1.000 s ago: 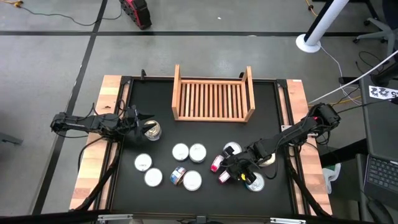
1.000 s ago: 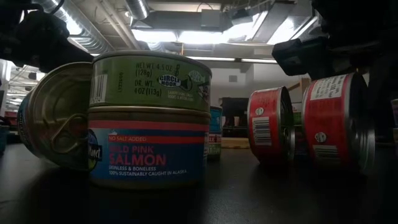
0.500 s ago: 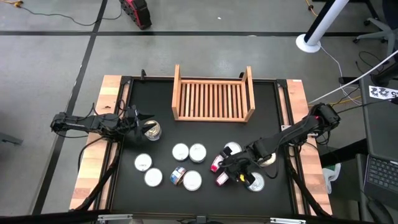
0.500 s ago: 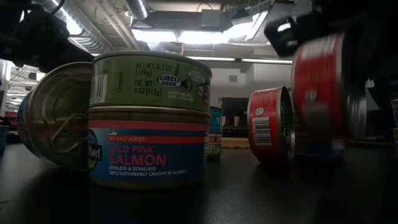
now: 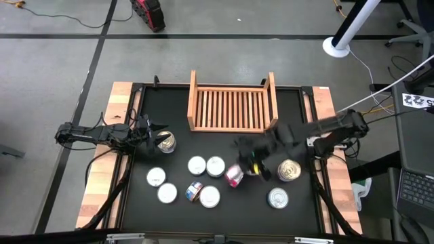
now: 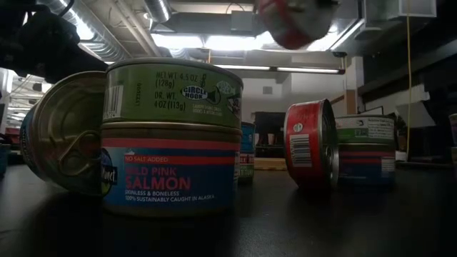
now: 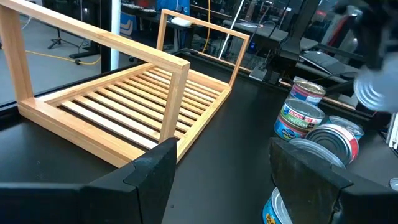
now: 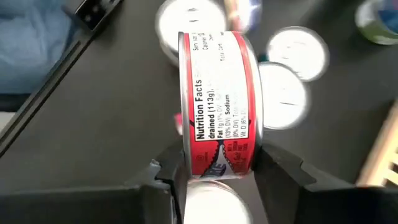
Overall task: Stack canned seafood by type on shelf
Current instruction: Put the red tuna can on the shelf
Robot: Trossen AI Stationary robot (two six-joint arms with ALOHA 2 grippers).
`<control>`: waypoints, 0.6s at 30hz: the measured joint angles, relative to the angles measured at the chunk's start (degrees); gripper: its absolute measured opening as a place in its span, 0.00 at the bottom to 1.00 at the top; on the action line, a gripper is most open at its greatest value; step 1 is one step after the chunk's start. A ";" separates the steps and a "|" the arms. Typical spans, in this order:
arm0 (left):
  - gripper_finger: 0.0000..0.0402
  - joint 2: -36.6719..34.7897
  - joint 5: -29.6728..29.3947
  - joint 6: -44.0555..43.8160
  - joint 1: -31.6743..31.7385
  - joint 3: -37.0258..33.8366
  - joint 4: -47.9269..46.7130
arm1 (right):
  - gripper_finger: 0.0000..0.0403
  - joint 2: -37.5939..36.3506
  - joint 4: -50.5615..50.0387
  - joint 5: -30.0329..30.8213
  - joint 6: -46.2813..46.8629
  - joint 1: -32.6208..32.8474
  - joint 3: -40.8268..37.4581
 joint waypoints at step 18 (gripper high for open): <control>0.62 -0.02 0.00 0.04 0.00 0.01 0.01 | 0.34 7.72 10.22 -22.83 7.40 -44.48 3.04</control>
